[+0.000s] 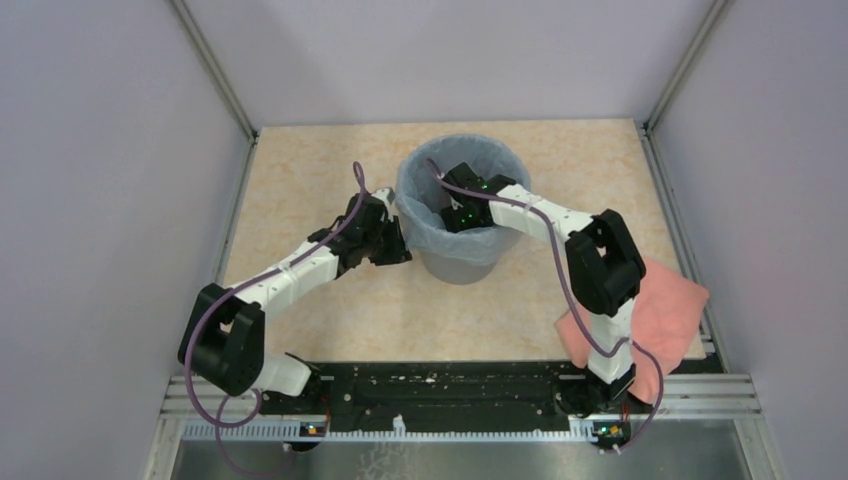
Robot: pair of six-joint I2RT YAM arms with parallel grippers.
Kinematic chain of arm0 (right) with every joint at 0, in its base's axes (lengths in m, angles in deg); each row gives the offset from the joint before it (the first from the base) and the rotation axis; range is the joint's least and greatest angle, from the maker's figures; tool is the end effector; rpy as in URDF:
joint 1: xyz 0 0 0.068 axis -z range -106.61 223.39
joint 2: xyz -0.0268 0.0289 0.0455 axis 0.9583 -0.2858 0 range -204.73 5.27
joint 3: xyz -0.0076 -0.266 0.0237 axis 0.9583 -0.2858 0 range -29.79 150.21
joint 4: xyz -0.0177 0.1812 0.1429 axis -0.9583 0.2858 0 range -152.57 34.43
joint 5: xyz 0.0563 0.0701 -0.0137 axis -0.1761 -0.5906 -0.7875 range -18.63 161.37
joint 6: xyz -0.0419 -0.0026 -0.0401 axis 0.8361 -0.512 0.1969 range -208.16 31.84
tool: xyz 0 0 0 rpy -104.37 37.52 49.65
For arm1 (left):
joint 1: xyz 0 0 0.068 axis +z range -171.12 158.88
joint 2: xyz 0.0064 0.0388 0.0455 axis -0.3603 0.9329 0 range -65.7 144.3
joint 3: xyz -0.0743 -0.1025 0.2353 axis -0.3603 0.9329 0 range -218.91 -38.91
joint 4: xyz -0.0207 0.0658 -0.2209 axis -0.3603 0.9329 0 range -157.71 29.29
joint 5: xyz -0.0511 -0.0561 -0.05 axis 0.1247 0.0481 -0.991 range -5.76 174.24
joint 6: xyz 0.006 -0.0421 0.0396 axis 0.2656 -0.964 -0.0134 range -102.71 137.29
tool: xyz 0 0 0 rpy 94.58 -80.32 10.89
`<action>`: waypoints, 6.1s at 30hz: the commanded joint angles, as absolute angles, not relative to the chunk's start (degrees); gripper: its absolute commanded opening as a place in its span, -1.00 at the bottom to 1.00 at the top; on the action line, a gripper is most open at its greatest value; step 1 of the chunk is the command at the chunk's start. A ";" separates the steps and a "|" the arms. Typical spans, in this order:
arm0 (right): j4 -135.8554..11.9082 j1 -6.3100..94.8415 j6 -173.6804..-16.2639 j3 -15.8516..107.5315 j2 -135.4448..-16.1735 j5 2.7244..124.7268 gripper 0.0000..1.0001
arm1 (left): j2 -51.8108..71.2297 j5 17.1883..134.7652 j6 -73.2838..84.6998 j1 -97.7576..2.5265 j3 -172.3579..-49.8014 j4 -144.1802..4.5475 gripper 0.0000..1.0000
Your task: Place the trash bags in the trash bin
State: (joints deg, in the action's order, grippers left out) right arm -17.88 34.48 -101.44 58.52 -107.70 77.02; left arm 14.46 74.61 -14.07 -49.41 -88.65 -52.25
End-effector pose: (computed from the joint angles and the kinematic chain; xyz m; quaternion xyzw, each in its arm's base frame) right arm 0.2981 0.2354 0.2091 -0.2093 0.9601 0.0352 0.1822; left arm 0.2341 -0.1340 0.2293 0.0068 0.9240 -0.2536 0.2860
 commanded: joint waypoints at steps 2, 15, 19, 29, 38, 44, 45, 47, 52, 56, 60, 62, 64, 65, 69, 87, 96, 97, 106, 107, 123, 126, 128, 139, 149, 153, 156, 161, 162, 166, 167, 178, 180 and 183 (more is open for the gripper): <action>-17.33 34.63 -102.13 61.21 -103.21 76.46 0.07 | 14.45 73.97 -13.30 -49.47 -90.68 -53.79 -0.54; -17.83 34.33 -102.74 60.82 -98.01 76.10 0.08 | 13.96 74.33 -13.38 -49.50 -90.90 -53.33 -0.54; -17.81 34.31 -102.96 61.00 -96.33 76.12 0.09 | 13.69 74.53 -13.34 -49.44 -91.04 -52.91 -0.54; -21.40 33.67 -103.99 59.78 -89.10 74.75 0.15 | 11.64 76.59 -12.36 -49.48 -91.71 -50.53 -0.48; -26.84 33.54 -105.40 56.91 -80.10 74.02 0.27 | 6.86 80.96 -10.49 -49.40 -92.90 -45.55 -0.32; -28.84 33.49 -105.63 54.65 -73.88 76.73 0.42 | 1.24 83.70 -7.59 -49.40 -94.75 -40.77 -0.08; -29.10 33.49 -105.65 54.45 -72.58 77.19 0.46 | 0.28 84.63 -6.82 -49.41 -95.13 -39.86 -0.03; -29.53 33.51 -105.76 53.88 -70.75 78.15 0.51 | -1.60 85.78 -5.81 -49.39 -95.90 -39.23 0.07; -27.48 33.49 -106.04 54.60 -67.74 83.67 0.60 | -5.70 86.08 -4.50 -49.37 -98.59 -38.80 0.34; -23.44 33.61 -106.30 55.70 -66.91 91.90 0.71 | -6.11 84.65 -3.99 -49.40 -102.31 -38.49 0.65; -21.40 35.14 -107.33 54.48 -66.53 97.65 0.96 | -4.82 81.42 -4.42 -49.41 -105.53 -39.34 0.87; -22.73 35.99 -107.51 52.73 -65.88 97.85 0.97 | -3.53 79.98 -4.86 -49.42 -106.44 -40.33 0.92; -25.12 36.55 -107.68 50.93 -65.14 96.39 0.97 | -2.04 77.86 -5.51 -49.49 -107.51 -41.49 0.93; -26.15 36.81 -107.88 50.11 -64.87 95.25 0.97 | -1.27 76.89 -5.89 -49.54 -107.89 -42.04 0.95; -29.01 37.41 -109.44 48.43 -65.90 91.05 0.97 | 0.96 75.56 -7.23 -49.63 -108.20 -45.11 0.96; -32.51 37.41 -113.18 44.98 -68.09 89.32 0.91 | -1.01 76.78 -9.69 -49.99 -103.87 -49.02 0.71; -32.51 37.41 -113.08 43.99 -68.63 89.90 0.91 | -4.28 76.57 -9.78 -50.03 -100.55 -49.40 0.44; -32.58 37.36 -113.11 43.91 -68.64 89.89 0.91 | -4.15 76.40 -9.78 -50.03 -100.14 -49.47 0.35; -32.54 37.41 -113.07 43.44 -68.94 89.64 0.91 | -3.10 75.84 -10.09 -50.00 -97.97 -50.95 -0.29; -32.47 37.39 -113.11 43.54 -68.99 89.64 0.91 | -2.93 75.61 -10.11 -49.91 -97.97 -50.95 -0.32; -29.90 37.38 -110.44 47.77 -65.42 90.42 0.94 | -5.83 78.09 -8.29 -49.90 -102.38 -47.98 -0.05; -28.91 37.37 -109.31 48.91 -63.81 91.16 0.95 | -6.68 77.82 -7.43 -49.97 -103.34 -47.36 0.01; -28.73 37.38 -108.53 49.36 -62.61 91.12 0.95 | -7.29 77.54 -6.88 -49.98 -103.71 -47.13 0.10; -33.14 37.40 -104.94 46.28 -51.24 87.78 0.97 | -10.90 75.78 -4.81 -49.95 -104.04 -47.50 0.96; -35.84 37.36 -103.54 41.41 -42.89 87.09 0.97 | -14.55 76.35 -3.72 -49.91 -102.57 -48.76 0.97; -36.31 37.37 -103.64 40.01 -41.06 87.46 0.97 | -15.34 77.10 -3.93 -49.88 -101.79 -49.04 0.97; -36.42 37.37 -103.70 39.44 -40.31 87.79 0.97 | -15.45 76.89 -3.92 -49.97 -101.62 -49.32 0.97; -36.38 37.36 -103.71 39.04 -40.17 87.83 0.97 | -15.90 77.17 -3.72 -49.99 -101.28 -49.35 0.97; -36.44 37.36 -103.71 39.10 -40.15 87.78 0.97 | -15.92 77.20 -3.72 -49.97 -101.18 -49.34 0.97; -36.60 37.39 -103.80 38.78 -40.17 87.80 0.97 | -16.08 77.27 -3.67 -49.97 -100.79 -49.28 0.97; -36.64 37.37 -103.80 38.78 -40.12 87.80 0.97 | -16.12 77.17 -3.59 -49.89 -100.74 -49.26 0.97; -36.39 37.36 -103.80 38.74 -39.92 87.88 0.97 | -16.32 77.21 -3.28 -49.97 -100.74 -49.09 0.97; -36.38 37.40 -103.80 38.69 -39.86 88.04 0.97 | -16.47 77.20 -3.28 -49.91 -100.70 -49.13 0.97; -36.38 37.41 -103.80 38.80 -39.90 88.08 0.97 | -16.39 77.06 -3.19 -49.90 -100.70 -49.14 0.97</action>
State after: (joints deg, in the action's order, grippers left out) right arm -34.34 37.21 -104.26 38.80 -40.79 87.62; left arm -15.26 76.60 -4.12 -49.80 -101.04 -46.33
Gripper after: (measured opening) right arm 0.985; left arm 0.984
